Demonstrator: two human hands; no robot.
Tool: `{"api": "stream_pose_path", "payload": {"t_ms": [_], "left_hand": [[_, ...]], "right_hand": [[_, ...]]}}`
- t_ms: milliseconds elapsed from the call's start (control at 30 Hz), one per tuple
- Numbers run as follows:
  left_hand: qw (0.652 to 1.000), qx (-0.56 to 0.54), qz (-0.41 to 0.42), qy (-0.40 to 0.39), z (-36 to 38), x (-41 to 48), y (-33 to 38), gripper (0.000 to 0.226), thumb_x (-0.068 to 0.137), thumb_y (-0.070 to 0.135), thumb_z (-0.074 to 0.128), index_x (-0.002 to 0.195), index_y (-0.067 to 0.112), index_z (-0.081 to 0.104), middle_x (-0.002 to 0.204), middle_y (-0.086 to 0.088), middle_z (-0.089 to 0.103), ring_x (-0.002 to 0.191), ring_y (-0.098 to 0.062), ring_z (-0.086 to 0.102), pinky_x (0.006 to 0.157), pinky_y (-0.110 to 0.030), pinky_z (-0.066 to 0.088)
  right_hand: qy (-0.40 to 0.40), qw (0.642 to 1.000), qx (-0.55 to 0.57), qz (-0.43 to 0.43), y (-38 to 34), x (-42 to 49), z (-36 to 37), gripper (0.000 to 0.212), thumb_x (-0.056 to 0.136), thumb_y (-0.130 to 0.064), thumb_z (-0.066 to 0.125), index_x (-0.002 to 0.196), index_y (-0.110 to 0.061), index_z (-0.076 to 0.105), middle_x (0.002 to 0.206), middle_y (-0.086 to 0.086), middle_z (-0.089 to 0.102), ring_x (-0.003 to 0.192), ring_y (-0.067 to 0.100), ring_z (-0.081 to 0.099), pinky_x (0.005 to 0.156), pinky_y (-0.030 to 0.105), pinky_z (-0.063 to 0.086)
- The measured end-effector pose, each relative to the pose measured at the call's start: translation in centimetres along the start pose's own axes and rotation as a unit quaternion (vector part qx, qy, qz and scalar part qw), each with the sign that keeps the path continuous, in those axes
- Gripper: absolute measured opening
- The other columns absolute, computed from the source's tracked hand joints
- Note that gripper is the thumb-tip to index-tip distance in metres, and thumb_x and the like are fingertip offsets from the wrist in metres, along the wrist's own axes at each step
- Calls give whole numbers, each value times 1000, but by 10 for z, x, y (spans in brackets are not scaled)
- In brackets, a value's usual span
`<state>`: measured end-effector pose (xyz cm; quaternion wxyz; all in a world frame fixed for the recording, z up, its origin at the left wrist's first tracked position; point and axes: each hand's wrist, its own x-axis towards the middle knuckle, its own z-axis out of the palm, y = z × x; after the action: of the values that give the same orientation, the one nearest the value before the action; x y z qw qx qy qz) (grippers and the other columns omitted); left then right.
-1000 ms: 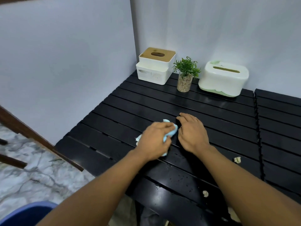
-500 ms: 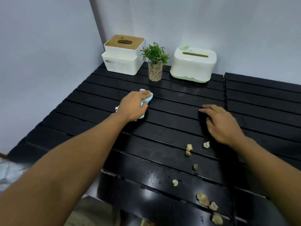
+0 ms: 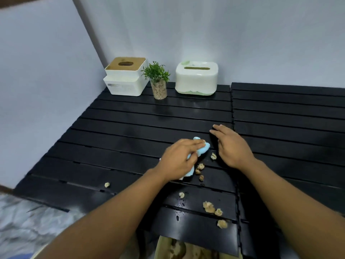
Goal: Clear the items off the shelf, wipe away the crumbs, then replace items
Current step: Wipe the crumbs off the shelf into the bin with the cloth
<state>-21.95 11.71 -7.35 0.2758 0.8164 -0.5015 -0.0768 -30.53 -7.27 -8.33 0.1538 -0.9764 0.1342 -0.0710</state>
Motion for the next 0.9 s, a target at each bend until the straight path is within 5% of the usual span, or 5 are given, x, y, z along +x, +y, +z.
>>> {"api": "stream_pose_path", "payload": {"t_ms": [267,567,767,900], "left_hand": [[990,84,-91,60,-40,10,-79,39,94,24,46,131,25,57,138,11,53,124,-19,49,101,-32,38],[996,74,-27,38,3,-40,-11,42,91,29,44,131,31,57,136,18,53,122,-9,47,102,-17,29],[996,33,-57,53,-19,-29,-17,38,92,25,50,128,29,60,133,15,57,120,-11,51,95,-22,36],[989,47,-83,116,-76,-30,-46,39,85,25,48,120,24,66,127,4,64,116,-18,58,97,-26,40]], "right_hand": [[23,1000,13,18,2,-5,3,52,90,-3,37,140,-16,46,152,-1,37,143,18,26,117,34,24],[31,999,0,17,-2,-6,4,51,89,-3,38,138,-13,48,150,3,40,142,20,29,116,36,26],[35,998,5,46,-2,-18,-7,46,89,-4,41,132,-15,54,144,4,48,136,20,37,119,41,13],[44,994,-41,88,-7,-59,-14,40,91,-16,47,130,-15,55,149,9,39,142,27,26,117,47,21]]}}
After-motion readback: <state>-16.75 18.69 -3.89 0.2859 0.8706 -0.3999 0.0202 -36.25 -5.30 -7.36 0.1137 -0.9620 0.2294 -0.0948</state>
